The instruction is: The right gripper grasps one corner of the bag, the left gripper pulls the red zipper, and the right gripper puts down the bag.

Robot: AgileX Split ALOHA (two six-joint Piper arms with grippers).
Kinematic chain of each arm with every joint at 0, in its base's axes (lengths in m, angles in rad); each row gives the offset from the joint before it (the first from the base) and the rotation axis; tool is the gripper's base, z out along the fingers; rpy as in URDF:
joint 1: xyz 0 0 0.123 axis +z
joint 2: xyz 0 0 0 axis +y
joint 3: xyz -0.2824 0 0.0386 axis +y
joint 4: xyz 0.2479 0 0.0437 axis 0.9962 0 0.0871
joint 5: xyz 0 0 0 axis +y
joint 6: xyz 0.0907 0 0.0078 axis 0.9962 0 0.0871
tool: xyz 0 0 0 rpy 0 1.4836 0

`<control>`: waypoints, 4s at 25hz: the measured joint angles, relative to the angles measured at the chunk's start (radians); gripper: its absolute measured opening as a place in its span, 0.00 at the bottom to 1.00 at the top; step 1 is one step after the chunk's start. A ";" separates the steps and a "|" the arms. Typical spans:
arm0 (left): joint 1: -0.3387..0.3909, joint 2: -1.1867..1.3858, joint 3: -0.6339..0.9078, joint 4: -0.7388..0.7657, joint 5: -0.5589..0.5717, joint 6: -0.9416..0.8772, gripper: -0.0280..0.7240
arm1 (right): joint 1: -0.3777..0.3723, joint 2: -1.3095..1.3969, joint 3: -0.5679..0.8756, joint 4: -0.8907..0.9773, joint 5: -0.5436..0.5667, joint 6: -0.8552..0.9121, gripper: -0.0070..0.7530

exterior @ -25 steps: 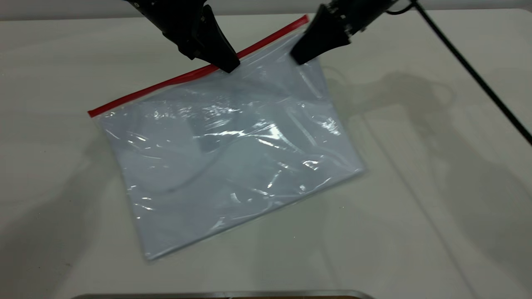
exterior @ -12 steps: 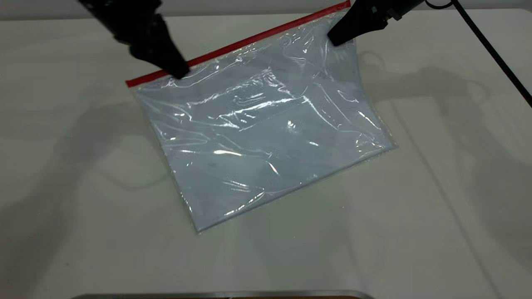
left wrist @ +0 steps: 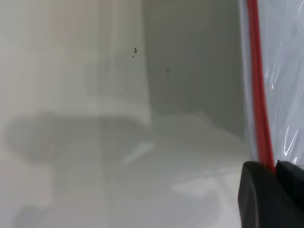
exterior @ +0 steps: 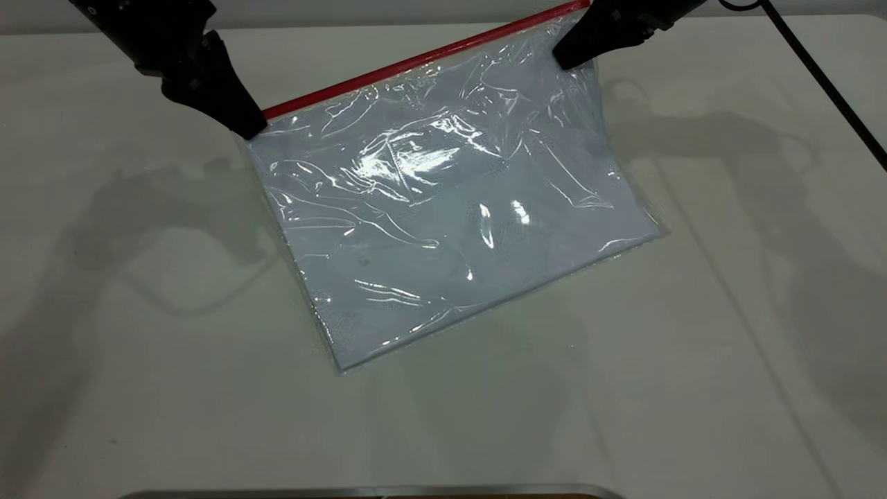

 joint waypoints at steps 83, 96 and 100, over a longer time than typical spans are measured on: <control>0.001 -2.130 0.868 0.437 0.379 -1.147 0.81 | -0.011 -2.504 1.312 -0.689 0.289 1.026 0.77; 0.001 -2.130 0.992 0.436 0.356 -1.147 0.81 | -0.011 -2.567 1.465 -0.812 0.208 1.125 0.77; 0.001 -2.130 0.992 0.443 0.356 -1.147 0.81 | -0.011 -2.574 1.465 -0.823 0.200 1.145 0.77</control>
